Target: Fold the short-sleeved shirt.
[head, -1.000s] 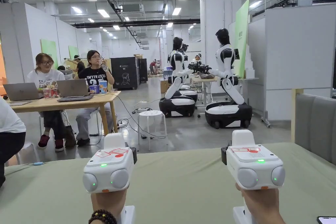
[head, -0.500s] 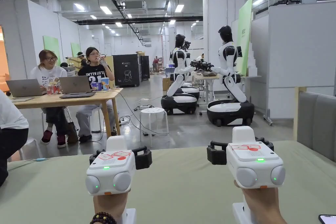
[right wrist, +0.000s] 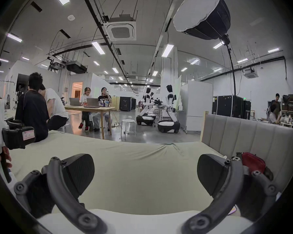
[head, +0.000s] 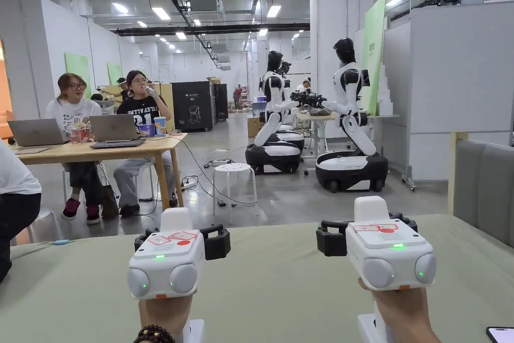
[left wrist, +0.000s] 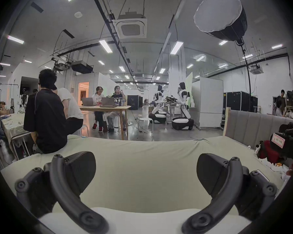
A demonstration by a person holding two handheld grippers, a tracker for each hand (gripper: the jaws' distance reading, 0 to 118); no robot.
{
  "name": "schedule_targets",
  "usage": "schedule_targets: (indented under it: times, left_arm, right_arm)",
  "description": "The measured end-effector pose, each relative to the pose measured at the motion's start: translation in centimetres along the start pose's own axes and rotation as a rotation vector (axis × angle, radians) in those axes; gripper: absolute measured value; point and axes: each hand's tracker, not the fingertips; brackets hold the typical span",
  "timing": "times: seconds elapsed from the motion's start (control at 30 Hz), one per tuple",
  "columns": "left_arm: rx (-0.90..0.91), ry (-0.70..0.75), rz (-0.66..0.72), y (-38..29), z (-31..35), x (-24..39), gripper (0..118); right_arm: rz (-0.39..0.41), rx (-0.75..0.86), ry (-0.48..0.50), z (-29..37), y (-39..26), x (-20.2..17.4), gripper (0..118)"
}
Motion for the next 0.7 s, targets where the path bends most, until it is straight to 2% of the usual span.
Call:
schedule_targets:
  times: [0.23,0.4,0.57,0.63,0.7]
  left_arm:
    - [-0.01,0.004,-0.008,-0.3,0.1,-0.2,118]
    - [-0.013,0.005,-0.005,-0.4,0.1,-0.4,118]
    - [-0.011,0.006,-0.014,-0.2,0.1,-0.4,118]
    - [-0.012,0.004,-0.016,-0.1,0.2,-0.3,118]
    - [-0.01,0.0,-0.009,-0.1,0.2,-0.4,118]
  right_arm:
    - [0.006,-0.003,-0.008,0.2,-0.3,-0.3,118]
    - [-0.032,0.016,-0.013,0.3,-0.3,-0.1,118]
    - [-0.034,0.026,0.039,0.6,0.1,0.1,118]
    - [-0.062,0.02,0.049,0.9,0.4,0.2,118]
    - [-0.123,0.02,0.117,0.9,0.5,0.8,118]
